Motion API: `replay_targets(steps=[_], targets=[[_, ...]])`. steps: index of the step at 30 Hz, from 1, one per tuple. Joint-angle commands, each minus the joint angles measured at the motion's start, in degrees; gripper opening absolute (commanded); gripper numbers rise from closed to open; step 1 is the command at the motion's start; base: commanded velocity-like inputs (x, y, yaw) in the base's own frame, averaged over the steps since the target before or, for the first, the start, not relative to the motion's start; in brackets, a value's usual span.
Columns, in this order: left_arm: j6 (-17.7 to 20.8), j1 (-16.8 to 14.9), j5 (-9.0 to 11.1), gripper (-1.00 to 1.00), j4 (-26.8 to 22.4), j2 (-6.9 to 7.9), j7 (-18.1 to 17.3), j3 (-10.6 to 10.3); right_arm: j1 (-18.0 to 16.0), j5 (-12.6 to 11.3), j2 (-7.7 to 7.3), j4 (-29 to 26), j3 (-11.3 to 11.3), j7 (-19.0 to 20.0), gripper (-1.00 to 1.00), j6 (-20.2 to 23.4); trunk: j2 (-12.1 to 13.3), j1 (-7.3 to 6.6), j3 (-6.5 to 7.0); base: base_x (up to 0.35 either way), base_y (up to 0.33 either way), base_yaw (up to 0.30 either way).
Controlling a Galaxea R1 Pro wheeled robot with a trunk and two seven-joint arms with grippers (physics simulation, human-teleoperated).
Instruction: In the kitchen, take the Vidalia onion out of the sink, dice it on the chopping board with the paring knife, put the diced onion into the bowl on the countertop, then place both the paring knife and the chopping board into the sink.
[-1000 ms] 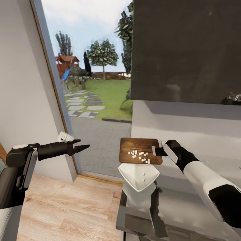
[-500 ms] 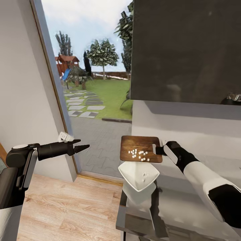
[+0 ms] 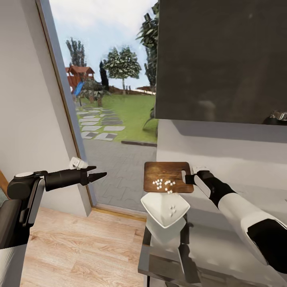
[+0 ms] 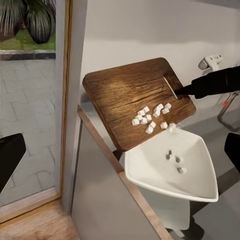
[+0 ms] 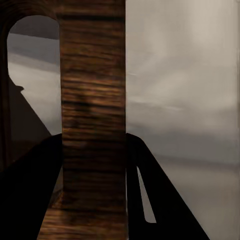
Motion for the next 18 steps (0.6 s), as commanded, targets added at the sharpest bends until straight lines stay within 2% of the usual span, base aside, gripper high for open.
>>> replay_targets(steps=[1, 18], targets=[[0.5, -0.1, 0.1, 1.00, 0.0, 0.00, -0.2, 0.0, -0.1, -0.7, -0.07, -0.1, 0.4, -0.5, -1.00, 0.1, -0.1, 0.04, -0.14, 0.000, 0.000, 0.000], [0.5, -0.1, 0.1, 1.00, 0.0, 0.00, -0.1, 0.0, -0.1, -0.7, -0.07, 2.0, 0.5, -0.5, -1.00, -3.3, -0.1, 0.04, -0.14, 0.000, 0.000, 0.000]])
